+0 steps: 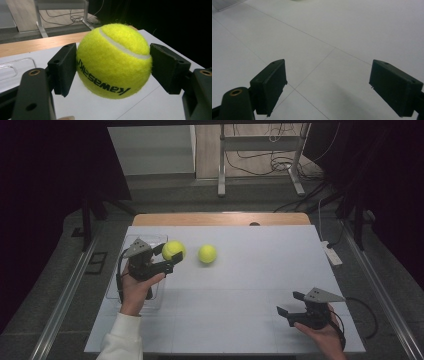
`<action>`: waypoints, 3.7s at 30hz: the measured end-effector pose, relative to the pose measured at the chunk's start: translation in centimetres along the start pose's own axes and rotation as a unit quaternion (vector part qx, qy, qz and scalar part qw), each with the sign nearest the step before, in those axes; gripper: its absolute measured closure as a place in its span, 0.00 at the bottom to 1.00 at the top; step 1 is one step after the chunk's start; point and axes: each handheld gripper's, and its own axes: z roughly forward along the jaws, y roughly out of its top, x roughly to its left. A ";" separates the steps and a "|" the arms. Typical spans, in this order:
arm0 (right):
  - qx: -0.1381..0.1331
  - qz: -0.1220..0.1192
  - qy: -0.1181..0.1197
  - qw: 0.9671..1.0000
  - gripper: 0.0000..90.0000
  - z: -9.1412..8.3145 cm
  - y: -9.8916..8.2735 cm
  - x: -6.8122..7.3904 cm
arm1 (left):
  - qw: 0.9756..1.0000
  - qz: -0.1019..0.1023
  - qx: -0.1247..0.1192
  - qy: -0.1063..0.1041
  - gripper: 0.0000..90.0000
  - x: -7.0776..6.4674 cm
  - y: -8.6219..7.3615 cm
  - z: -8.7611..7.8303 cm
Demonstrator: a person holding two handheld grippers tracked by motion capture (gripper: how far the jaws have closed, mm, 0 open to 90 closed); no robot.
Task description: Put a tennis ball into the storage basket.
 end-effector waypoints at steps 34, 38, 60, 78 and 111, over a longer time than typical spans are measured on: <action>0.000 0.000 0.001 1.000 0.16 0.0 0.0 0.0 | 0.998 -0.019 0.003 0.063 0.29 3.3 -1.0 -0.6; -0.001 0.000 0.001 1.000 0.16 0.0 0.0 0.0 | 0.997 -0.023 0.004 0.067 0.29 3.6 -1.1 -0.7; -0.003 0.002 0.002 1.000 0.16 0.0 0.1 0.1 | 0.994 -0.043 0.006 0.104 0.29 5.5 -0.7 -0.7; -0.004 0.001 0.004 1.000 0.16 0.0 0.1 0.1 | 0.991 -0.054 0.024 0.119 0.29 6.9 0.4 -0.3; -0.003 0.002 0.003 1.000 0.16 0.0 0.1 0.1 | 0.984 -0.064 0.053 0.158 0.29 9.3 0.8 0.4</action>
